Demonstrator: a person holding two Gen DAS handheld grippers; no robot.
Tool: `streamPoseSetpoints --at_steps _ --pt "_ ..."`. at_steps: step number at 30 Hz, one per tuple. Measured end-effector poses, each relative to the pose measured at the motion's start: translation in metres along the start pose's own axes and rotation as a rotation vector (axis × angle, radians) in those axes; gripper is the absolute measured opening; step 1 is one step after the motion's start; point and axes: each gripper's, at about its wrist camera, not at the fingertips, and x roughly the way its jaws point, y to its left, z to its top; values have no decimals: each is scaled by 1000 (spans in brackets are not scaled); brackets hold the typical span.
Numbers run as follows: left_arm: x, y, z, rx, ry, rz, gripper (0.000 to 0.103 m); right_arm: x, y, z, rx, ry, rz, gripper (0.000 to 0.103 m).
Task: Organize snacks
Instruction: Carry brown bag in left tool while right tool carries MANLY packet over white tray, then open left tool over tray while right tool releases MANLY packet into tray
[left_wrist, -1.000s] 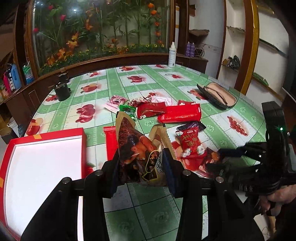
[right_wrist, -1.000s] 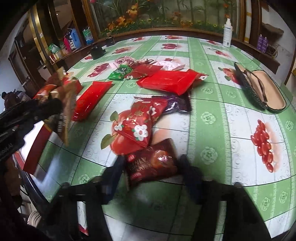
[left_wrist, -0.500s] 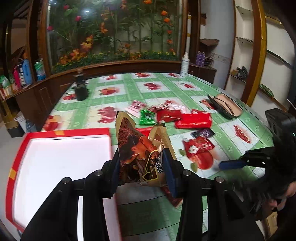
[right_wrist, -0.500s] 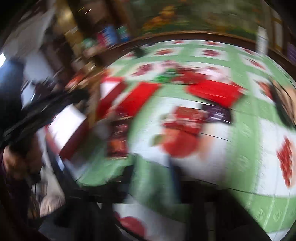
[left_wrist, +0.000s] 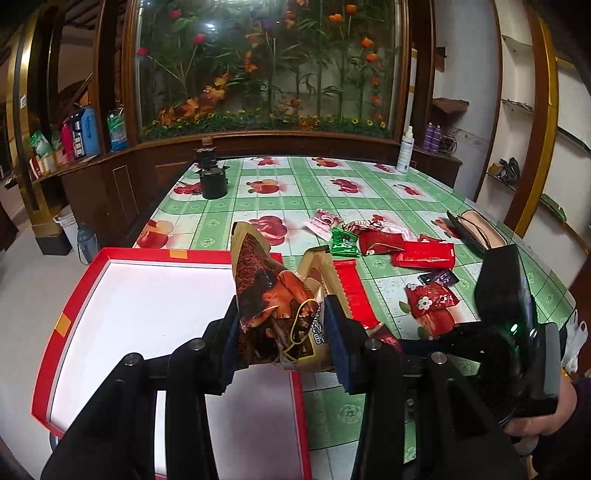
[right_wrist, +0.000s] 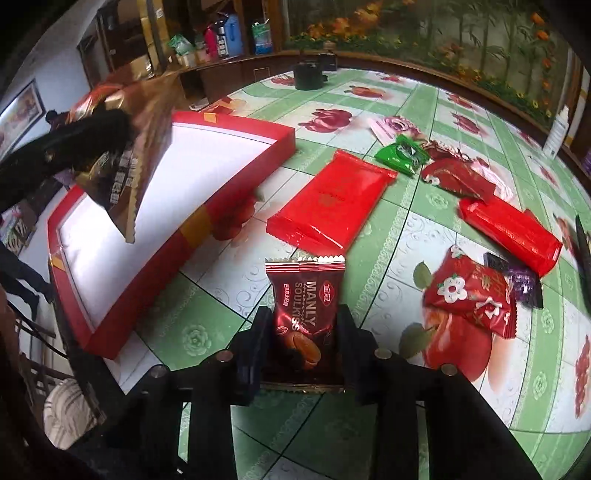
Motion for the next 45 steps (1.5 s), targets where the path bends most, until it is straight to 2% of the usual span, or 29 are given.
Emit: streamPoseSetpoints --at_steps 5,8,13,19,25,30,37,41,43,45 --pt "-1 6 -5 -15 -7 -12 40 -10 -22 -4 104 -4 114 34" --pt "-2 13 -8 -28 -9 -5 40 -20 -22 1 115 -40 159 34" --pt "-11 42 -14 -61 -12 76 40 -26 6 20 74 -82 239 34" --pt "-20 87 -30 -139 9 175 40 -12 67 45 -17 -99 305 34" --pt "-23 119 -48 -188 40 253 41 7 118 53 -105 -62 340 34" --pt "-18 133 -59 -206 82 276 41 25 150 53 -165 -24 345 34" --pt "-11 144 -69 -226 130 307 43 36 167 46 -202 9 331 37" --pt "-13 146 -69 -231 132 328 47 34 166 47 -194 4 324 37" --pt "-13 147 -68 -230 135 353 53 34 165 47 -188 6 324 41" --pt "-16 147 -66 -227 116 379 61 32 161 48 -177 -5 315 55"
